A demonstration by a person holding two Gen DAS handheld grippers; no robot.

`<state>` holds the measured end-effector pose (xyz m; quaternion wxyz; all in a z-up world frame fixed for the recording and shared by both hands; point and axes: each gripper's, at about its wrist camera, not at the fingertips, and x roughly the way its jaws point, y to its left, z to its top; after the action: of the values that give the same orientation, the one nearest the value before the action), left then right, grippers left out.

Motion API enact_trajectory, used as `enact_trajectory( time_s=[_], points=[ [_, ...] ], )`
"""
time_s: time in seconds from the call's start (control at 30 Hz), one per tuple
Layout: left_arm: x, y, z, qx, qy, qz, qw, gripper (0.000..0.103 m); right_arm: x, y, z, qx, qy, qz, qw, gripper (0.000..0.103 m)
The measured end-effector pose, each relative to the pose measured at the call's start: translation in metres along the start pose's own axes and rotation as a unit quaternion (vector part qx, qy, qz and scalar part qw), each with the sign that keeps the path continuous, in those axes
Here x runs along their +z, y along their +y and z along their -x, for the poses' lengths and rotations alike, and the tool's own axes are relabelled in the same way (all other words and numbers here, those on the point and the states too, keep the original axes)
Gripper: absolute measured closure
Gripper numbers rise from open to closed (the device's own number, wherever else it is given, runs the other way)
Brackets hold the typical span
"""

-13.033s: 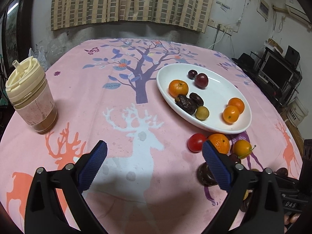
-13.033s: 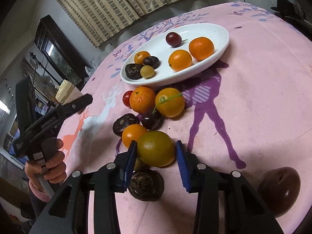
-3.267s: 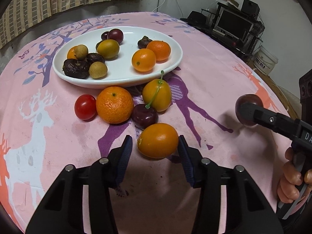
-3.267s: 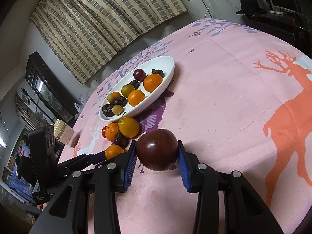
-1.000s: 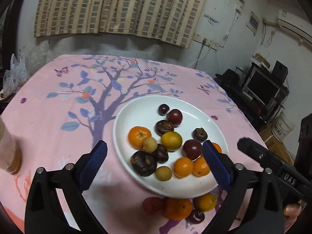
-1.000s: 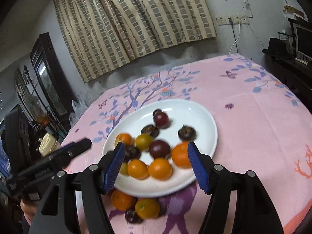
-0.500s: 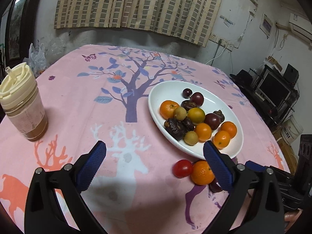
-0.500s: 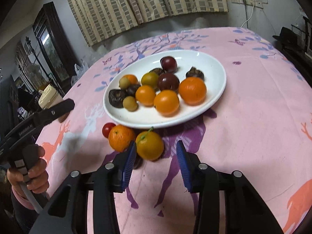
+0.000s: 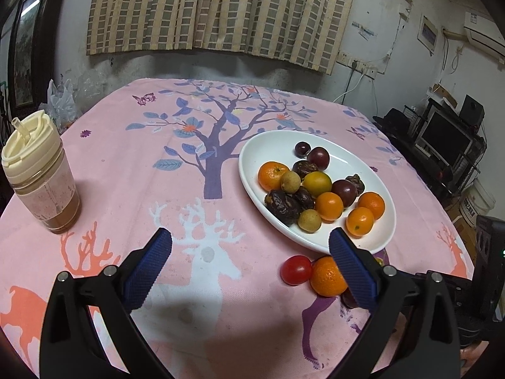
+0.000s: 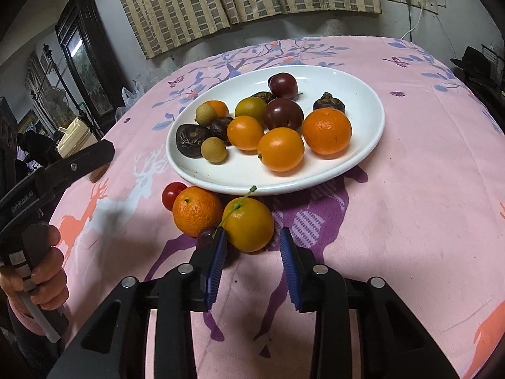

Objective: Organize fruits
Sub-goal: 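Grasp a yellow citrus with the right tool while the left tool reaches for a stemmed cherry, then grasp the cherry with the left tool, carry both fruits onto the plate and release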

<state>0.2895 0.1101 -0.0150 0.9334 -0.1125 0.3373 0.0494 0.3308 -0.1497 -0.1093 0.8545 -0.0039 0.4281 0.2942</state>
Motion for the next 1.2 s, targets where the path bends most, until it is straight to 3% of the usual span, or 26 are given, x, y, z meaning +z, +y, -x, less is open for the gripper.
enact_trajectory(
  time_s=[0.43, 0.57, 0.67, 0.73, 0.83, 0.87, 0.93, 1.1, 1.2],
  points=[
    [-0.003, -0.001, 0.000, 0.005, 0.002, -0.003, 1.0000, 0.005, 0.007, 0.003, -0.012, 0.019, 0.011, -0.001, 1.000, 0.065],
    [-0.008, -0.004, -0.001, -0.032, 0.025, -0.006, 0.9992, 0.005, 0.009, -0.009, 0.006, 0.040, -0.014, -0.041, 0.998, 0.065],
    [-0.019, -0.020, 0.002, -0.072, 0.043, -0.042, 0.9956, 0.005, 0.010, -0.011, 0.013, 0.028, -0.028, -0.045, 0.998, 0.065],
    [-0.029, -0.036, 0.006, -0.093, 0.050, -0.080, 0.9912, 0.012, 0.010, -0.013, 0.015, 0.037, -0.029, -0.055, 0.997, 0.065],
    [-0.048, -0.064, 0.011, -0.112, 0.061, -0.147, 0.9809, 0.033, 0.011, -0.013, 0.019, 0.034, -0.035, -0.056, 0.997, 0.065],
    [-0.054, -0.072, 0.010, -0.114, 0.066, -0.166, 0.9773, 0.041, 0.011, -0.013, 0.020, 0.032, -0.035, -0.055, 0.997, 0.065],
    [-0.065, -0.084, 0.005, -0.107, 0.081, -0.190, 0.9726, 0.046, 0.012, -0.015, 0.021, 0.036, -0.036, -0.058, 0.997, 0.065],
    [-0.075, -0.095, -0.015, -0.071, 0.101, -0.209, 0.9701, 0.055, 0.012, -0.015, 0.024, 0.040, -0.039, -0.062, 0.997, 0.065],
    [-0.071, -0.095, -0.025, -0.071, 0.114, -0.193, 0.9720, 0.063, 0.012, -0.014, 0.026, 0.043, -0.041, -0.062, 0.996, 0.065]
  ],
)
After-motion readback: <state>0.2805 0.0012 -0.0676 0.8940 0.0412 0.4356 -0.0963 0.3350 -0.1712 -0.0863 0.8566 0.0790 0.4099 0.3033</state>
